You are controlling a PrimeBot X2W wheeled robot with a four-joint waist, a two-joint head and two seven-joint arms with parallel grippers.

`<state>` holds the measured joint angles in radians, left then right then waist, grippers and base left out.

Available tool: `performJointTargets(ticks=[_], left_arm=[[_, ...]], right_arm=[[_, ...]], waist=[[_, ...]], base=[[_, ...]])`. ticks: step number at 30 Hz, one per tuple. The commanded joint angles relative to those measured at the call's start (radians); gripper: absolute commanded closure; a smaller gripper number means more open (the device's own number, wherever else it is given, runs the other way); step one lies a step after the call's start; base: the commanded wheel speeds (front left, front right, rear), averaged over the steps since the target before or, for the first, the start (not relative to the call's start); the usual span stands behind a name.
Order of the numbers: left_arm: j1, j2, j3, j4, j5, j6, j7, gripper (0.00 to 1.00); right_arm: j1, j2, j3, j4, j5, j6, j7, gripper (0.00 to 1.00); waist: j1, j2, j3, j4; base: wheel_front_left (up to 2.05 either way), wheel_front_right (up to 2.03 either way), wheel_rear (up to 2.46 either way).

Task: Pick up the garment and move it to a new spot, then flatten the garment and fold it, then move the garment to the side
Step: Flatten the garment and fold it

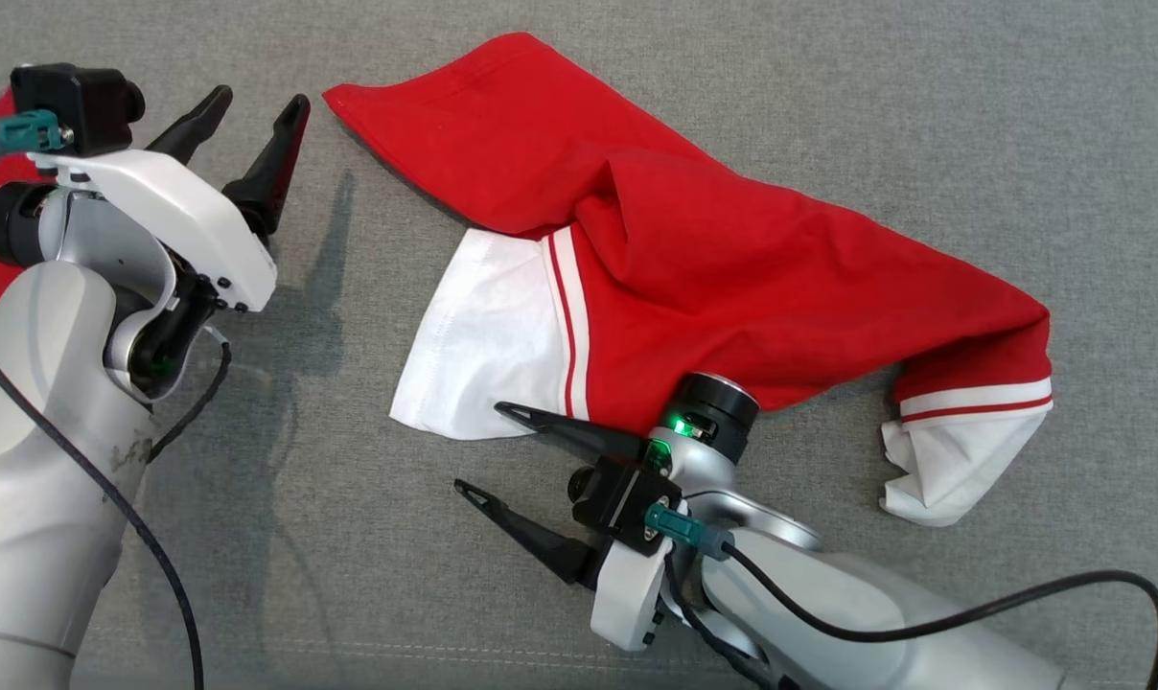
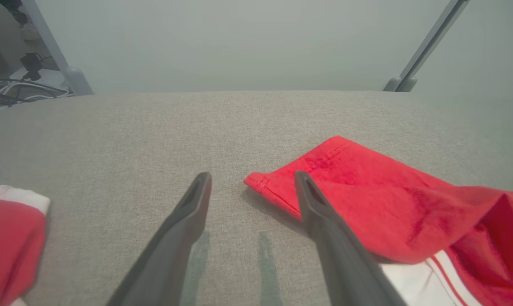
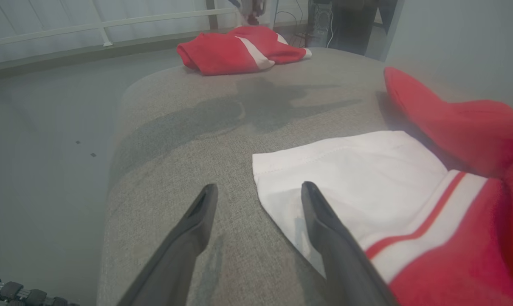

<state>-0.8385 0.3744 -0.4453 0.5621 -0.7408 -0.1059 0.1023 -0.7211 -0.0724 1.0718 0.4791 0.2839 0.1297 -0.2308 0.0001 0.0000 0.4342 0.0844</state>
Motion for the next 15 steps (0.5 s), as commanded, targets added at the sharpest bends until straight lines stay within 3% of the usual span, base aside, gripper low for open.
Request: performJointTargets(ticks=[1, 9, 10, 11, 12, 13, 15], left_arm=[[-0.060, 0.045, 0.026, 0.012, -0.007, -0.008, 0.002, 0.00], [-0.135, 0.023, -0.021, 0.129, -0.022, -0.023, -0.050, 0.00], [-0.140, 0.020, -0.027, 0.138, -0.025, -0.023, -0.056, 0.00], [-0.145, 0.019, -0.032, 0.146, -0.027, -0.024, -0.063, 0.00], [-0.149, 0.018, -0.038, 0.155, -0.028, -0.024, -0.070, 0.00], [-0.153, 0.017, -0.044, 0.162, -0.031, -0.024, -0.074, 0.00], [-0.160, 0.019, -0.056, 0.168, -0.042, -0.024, -0.084, 0.00]], right_arm=[[-0.009, 0.022, 0.016, -0.004, 0.010, 0.001, -0.007, 0.00], [-0.078, 0.022, 0.032, 0.078, -0.008, 0.001, 0.117, 0.00], [-0.082, 0.022, 0.029, 0.085, -0.010, 0.001, 0.136, 0.11], [-0.086, 0.022, 0.021, 0.096, -0.015, 0.001, 0.155, 0.56], [-0.088, 0.022, 0.009, 0.103, -0.020, 0.001, 0.166, 0.89], [-0.086, 0.022, -0.002, 0.107, -0.019, 0.001, 0.176, 1.00], [-0.081, 0.022, -0.028, 0.111, -0.016, 0.001, 0.182, 1.00]], waist=[[0.0000, 0.0000, 0.007, -0.007], [0.0000, 0.0000, 0.009, -0.005], [0.0000, 0.0000, 0.008, -0.003], [0.0000, 0.0000, 0.008, -0.002], [0.0000, 0.0000, 0.006, -0.001], [0.0000, 0.0000, 0.006, -0.001], [0.0000, 0.0000, 0.005, -0.002]], base=[[0.00, 0.00, 0.00], [0.00, 0.00, 0.00], [0.00, 0.00, 0.00], [0.00, 0.00, 0.00], [0.00, 0.00, 0.00], [0.00, 0.00, 0.00], [0.00, 0.00, 0.00]])
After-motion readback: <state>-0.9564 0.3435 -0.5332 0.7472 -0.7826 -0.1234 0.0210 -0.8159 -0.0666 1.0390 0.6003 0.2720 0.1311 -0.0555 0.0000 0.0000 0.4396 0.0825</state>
